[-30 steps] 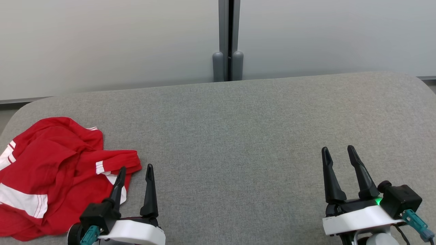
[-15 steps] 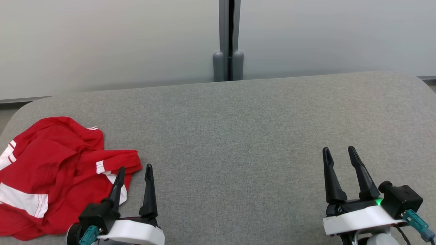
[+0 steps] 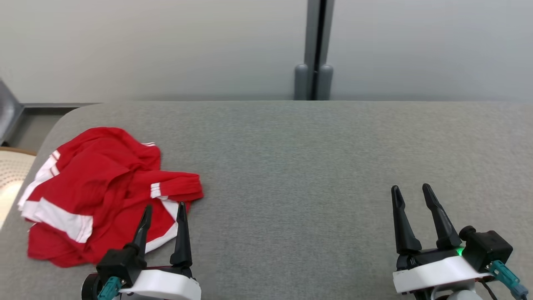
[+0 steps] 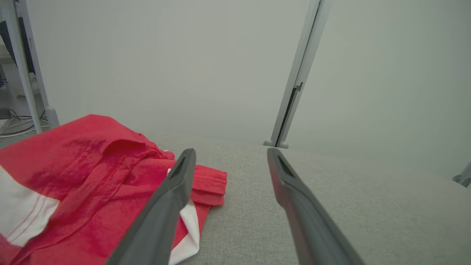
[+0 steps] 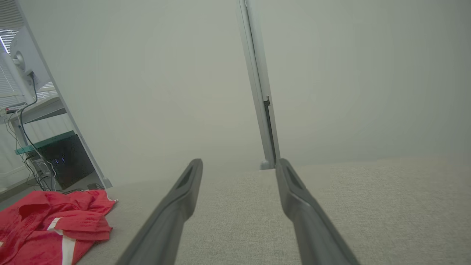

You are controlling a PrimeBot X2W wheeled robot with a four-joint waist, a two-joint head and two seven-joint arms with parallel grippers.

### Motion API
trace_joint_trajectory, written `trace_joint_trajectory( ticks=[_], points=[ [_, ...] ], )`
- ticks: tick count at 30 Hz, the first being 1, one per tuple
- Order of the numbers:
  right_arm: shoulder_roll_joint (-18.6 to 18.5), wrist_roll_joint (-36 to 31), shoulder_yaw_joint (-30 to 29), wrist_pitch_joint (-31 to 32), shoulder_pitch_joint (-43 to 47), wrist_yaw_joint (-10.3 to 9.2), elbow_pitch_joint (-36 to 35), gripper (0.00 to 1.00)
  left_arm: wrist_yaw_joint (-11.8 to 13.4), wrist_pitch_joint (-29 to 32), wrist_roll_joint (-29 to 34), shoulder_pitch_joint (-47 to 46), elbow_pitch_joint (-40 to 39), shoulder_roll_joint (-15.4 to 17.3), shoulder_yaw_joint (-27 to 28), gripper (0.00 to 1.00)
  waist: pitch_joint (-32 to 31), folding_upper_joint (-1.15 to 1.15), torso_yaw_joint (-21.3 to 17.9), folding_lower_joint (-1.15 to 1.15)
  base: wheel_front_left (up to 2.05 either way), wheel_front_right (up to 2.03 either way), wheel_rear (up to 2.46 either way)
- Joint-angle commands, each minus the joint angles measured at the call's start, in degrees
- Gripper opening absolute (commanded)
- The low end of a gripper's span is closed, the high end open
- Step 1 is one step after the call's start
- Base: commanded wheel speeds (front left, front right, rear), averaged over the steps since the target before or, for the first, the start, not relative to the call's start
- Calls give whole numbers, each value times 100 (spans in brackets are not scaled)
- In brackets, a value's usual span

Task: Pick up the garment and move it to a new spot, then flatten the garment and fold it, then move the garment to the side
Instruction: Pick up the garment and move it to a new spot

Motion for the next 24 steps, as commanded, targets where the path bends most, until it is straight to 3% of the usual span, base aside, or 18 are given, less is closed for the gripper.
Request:
trace_joint_trajectory(
  ticks=[1,14,24],
  points=[
    [-16,-36,33,-9,67,14,24,100,28,-4,66,41,-15,21,31,100,-20,0,251,0,0,0,0],
    [-5,-23,218,-8,169,15,108,100,-41,-3,202,214,-90,20,280,100,-187,0,1449,0,0,0,0],
    [7,4,335,-9,216,15,203,100,-136,-4,263,313,-103,21,375,100,-303,0,1947,0,0,0,0]
  ],
)
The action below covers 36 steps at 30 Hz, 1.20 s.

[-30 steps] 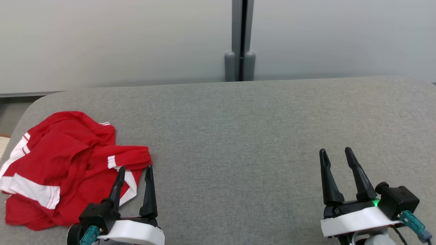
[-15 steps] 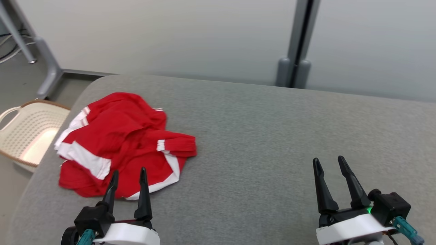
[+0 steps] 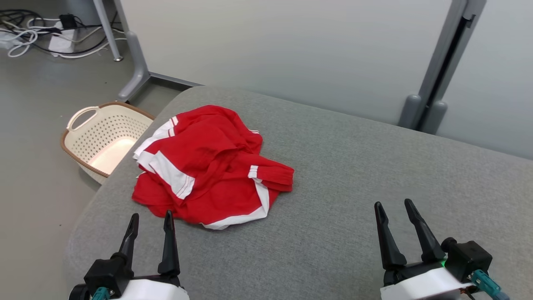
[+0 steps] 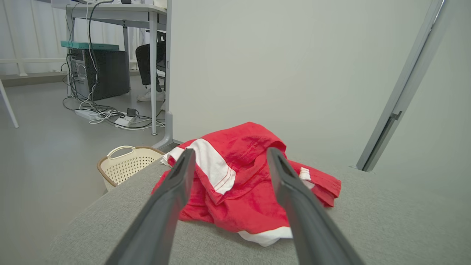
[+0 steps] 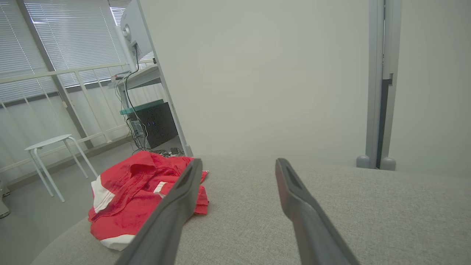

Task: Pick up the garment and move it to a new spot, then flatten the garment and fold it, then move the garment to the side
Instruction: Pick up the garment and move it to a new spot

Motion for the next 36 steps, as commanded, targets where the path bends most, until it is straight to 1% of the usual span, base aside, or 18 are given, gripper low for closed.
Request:
trace_joint_trajectory(
  ticks=[1,7,14,22,24,26,29,32,36],
  points=[
    [-7,8,13,-8,65,14,27,100,-17,-2,40,71,-10,18,10,100,-34,0,65,0,0,0,0],
    [-6,59,94,-8,63,15,58,100,-26,-3,64,121,-27,18,56,100,-67,0,155,0,0,0,0],
    [-4,75,178,-7,52,15,64,100,17,-3,12,170,-87,19,202,100,-61,0,99,0,0,0,0],
    [-4,-7,162,-8,-53,15,21,100,-93,-3,28,19,-16,17,323,100,156,0,-4,0,0,0,0],
    [-33,-29,168,-7,-82,15,-9,100,-148,-2,48,-81,56,18,329,100,266,0,-44,0,0,0,0],
    [-115,-53,142,-8,-133,15,-42,100,-262,-3,250,-202,204,16,320,100,420,0,-100,0,0,0,0],
    [-233,-82,92,-7,-240,14,-105,100,-446,-2,420,-471,436,36,483,100,699,0,-228,0,0,0,0],
    [-373,-69,-40,-7,-337,14,-167,100,-705,-3,568,-830,698,167,556,100,965,0,-356,0,0,0,0],
    [-539,-53,-184,-8,-493,15,-267,100,-937,-3,527,-1438,1270,373,641,100,1351,0,-542,0,0,0,0]
  ],
)
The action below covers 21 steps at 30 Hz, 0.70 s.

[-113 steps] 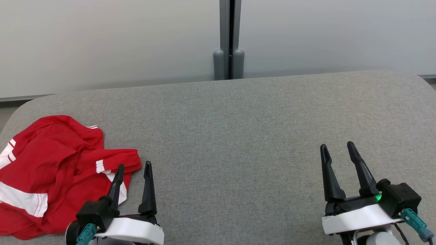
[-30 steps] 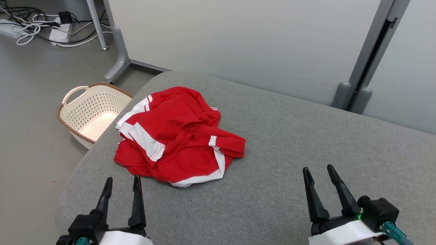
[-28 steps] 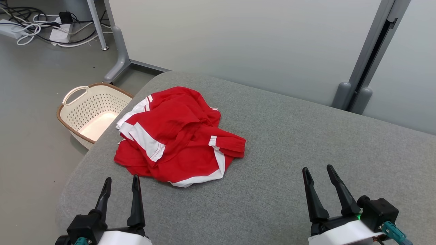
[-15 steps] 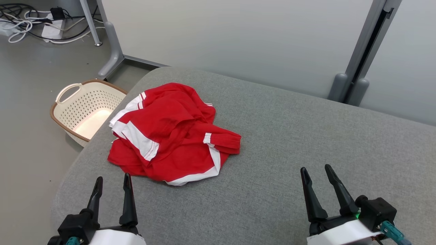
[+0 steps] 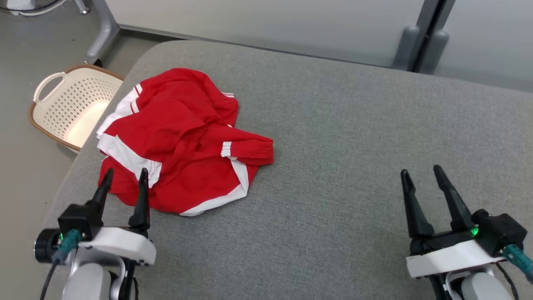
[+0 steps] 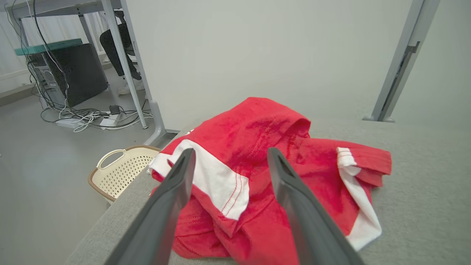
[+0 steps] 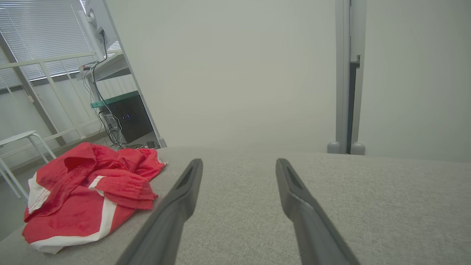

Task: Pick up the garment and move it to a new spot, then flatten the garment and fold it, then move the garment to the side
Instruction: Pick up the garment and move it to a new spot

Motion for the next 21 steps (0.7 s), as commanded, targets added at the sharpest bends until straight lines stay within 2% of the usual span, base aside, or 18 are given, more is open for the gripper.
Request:
trace_joint_trajectory(
  ticks=[1,5,9,16,17,18,19,21],
  points=[
    [-102,0,-75,-7,-109,14,-49,100,-102,2,-45,-396,321,139,13,100,383,0,-246,0,0,0,0],
    [-192,13,-142,-8,-179,14,-93,100,-246,396,-126,-1118,1056,393,-109,100,620,0,-385,0,0,0,0],
    [-221,33,-148,-8,-255,14,-116,100,-286,700,-165,-1585,1509,567,-135,100,753,0,-499,0,0,0,0],
    [-238,70,-179,-8,-364,14,-131,100,-207,1191,-119,-2224,2421,881,-153,100,926,0,-738,0,0,0,0],
    [-238,73,-186,-8,-365,14,-127,100,-216,1195,-132,-2249,2501,900,-163,93,928,0,-752,0,0,0,0],
    [-236,76,-186,-8,-366,14,-127,100,-226,1153,-145,-2275,2568,923,-164,67,930,0,-767,0,0,0,0],
    [-233,78,-182,-8,-367,14,-123,100,-228,1108,-163,-2293,2637,943,-158,0,928,0,-781,0,0,0,0],
    [-217,73,-179,-8,-354,14,-112,100,-244,979,-187,-2308,2752,943,-165,0,907,0,-803,0,0,0,0]
  ],
)
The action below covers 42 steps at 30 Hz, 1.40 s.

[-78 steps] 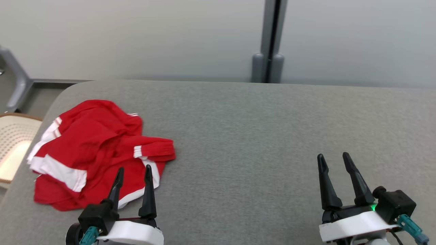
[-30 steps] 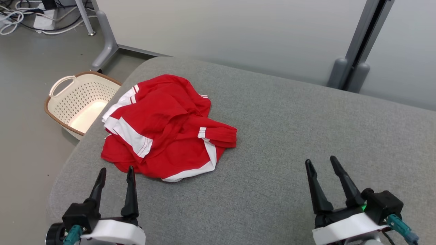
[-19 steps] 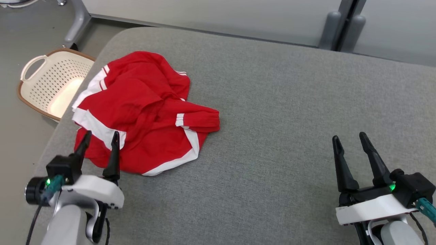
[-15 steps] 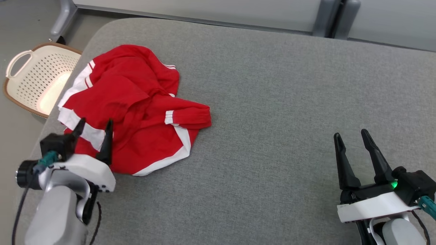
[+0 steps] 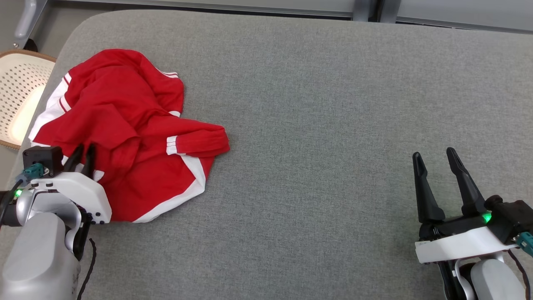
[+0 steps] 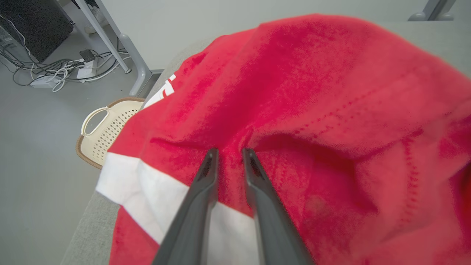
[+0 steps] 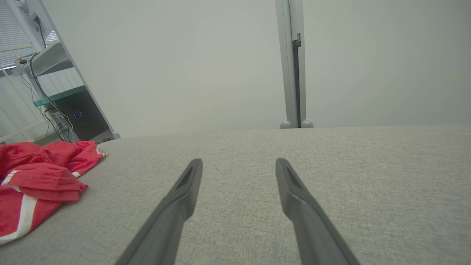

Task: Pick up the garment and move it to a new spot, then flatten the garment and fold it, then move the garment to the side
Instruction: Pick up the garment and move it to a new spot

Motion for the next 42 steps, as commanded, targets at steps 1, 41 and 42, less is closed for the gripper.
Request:
trace_joint_trajectory(
  ticks=[1,41,42],
  points=[
    [11,22,-15,-8,-25,15,13,100,-13,-127,-40,-102,16,11,-2,0,-28,0,-9,0,0,0,0],
    [667,46,-5,-8,146,15,273,100,393,227,-780,-345,-4287,-687,-138,0,-1427,0,-1418,0,0,0,0],
    [668,56,-34,-7,138,15,265,100,390,243,-775,-393,-4315,-719,-192,0,-1416,0,-1496,0,0,0,0]
  ],
)
